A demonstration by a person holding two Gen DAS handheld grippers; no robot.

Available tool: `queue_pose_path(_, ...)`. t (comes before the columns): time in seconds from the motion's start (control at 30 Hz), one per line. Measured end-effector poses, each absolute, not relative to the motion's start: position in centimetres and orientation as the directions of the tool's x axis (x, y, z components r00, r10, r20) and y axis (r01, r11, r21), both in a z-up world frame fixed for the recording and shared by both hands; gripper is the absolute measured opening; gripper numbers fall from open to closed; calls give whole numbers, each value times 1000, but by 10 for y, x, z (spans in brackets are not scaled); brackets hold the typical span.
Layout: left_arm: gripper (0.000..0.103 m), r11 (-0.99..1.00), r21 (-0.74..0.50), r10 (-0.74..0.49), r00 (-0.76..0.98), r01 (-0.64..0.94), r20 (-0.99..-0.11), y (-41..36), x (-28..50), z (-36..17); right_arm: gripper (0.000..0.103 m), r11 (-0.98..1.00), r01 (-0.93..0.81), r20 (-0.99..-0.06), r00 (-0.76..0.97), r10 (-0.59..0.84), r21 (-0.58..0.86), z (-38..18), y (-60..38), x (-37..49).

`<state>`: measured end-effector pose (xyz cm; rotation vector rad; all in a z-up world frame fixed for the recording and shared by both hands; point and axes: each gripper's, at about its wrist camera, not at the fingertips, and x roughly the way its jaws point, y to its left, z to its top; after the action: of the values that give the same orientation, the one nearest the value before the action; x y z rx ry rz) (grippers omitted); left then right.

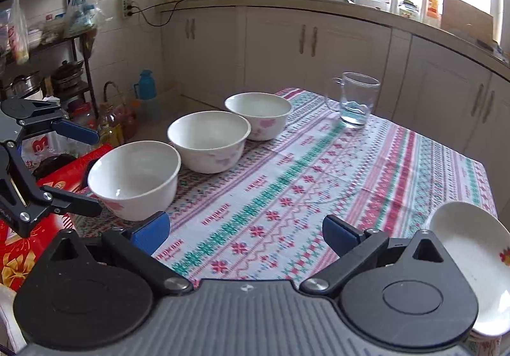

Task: Organize plates and bowls
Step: 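Move the right gripper to the nearest white flower-print bowl, then grasp the rim of the white bowl with the right gripper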

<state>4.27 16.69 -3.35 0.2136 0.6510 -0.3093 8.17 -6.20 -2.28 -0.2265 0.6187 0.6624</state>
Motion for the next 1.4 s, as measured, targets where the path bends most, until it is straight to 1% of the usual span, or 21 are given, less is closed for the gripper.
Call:
queue_pose_path(0.33,101,915,132,-215,738,382,-640,180,52,-64,103,719,-694,-621,553,556,26,-18,-15,99)
queue_pose_path(0.53,101,905,154,-219,745,397,-630,180,56,-71,98,694,-720,-649,522,554,14,-23,13,107)
queue_pose_path(0.6,101,904,154,-223,748,398,-625,181,58,-71,92,678,-735,-657,504,560,14,-25,20,109)
queue_pose_path(0.73,98,900,142,-241,742,413,-625,181,60,-71,86,666,-746,-676,483,556,15,-32,32,111)
queue_pose_path(0.8,98,897,142,-247,742,419,-623,181,61,-72,80,658,-752,-687,465,558,25,-35,35,112)
queue_pose_path(0.83,98,896,143,-249,741,421,-623,181,61,-72,79,657,-754,-691,457,559,33,-36,36,112)
queue_pose_path(0.97,92,892,122,-271,730,436,-627,181,64,-72,71,650,-758,-697,437,569,55,-39,39,114)
queue_pose_path(1.03,92,890,118,-276,727,440,-628,181,65,-72,68,650,-757,-698,431,572,65,-39,40,115)
queue_pose_path(1.17,92,887,122,-280,728,446,-626,180,65,-72,57,643,-761,-697,414,585,88,-39,41,119)
queue_pose_path(1.2,91,886,124,-280,728,448,-626,180,65,-72,55,640,-762,-697,409,589,94,-39,42,119)
queue_pose_path(1.4,91,885,125,-281,728,449,-626,179,65,-72,53,629,-770,-694,396,602,107,-40,44,120)
